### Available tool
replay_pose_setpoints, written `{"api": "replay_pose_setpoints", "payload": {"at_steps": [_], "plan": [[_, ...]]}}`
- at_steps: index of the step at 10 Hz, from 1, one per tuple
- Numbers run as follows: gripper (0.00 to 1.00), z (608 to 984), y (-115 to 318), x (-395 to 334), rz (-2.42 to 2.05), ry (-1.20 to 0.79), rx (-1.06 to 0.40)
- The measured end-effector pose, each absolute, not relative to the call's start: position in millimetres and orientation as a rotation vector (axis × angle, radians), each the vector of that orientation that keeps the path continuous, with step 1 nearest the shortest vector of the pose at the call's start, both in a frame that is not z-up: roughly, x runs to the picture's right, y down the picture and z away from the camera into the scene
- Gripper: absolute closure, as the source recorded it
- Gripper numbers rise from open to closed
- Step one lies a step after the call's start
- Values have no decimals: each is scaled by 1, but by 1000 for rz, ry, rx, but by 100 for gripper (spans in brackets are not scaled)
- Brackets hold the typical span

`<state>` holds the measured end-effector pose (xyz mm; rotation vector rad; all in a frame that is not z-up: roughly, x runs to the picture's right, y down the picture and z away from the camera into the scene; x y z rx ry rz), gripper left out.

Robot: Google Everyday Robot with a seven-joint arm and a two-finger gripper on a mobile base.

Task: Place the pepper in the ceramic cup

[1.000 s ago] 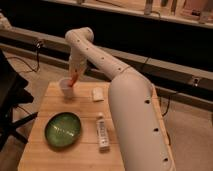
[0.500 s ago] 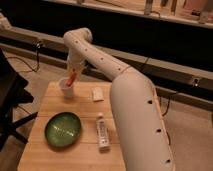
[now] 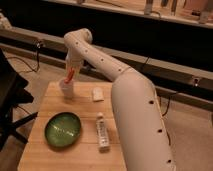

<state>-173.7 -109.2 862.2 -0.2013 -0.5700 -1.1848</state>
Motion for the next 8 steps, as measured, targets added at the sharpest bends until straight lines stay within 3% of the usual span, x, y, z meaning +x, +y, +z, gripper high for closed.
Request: {"api": "replay_pose_setpoints", "payload": {"at_steps": [2,3,8], "plan": [[99,875,-111,-185,-1209,-596,-201],[91,881,-110,-192,-1219,-612,-208],[35,904,-100,-204,-1251,-680,-249]]}}
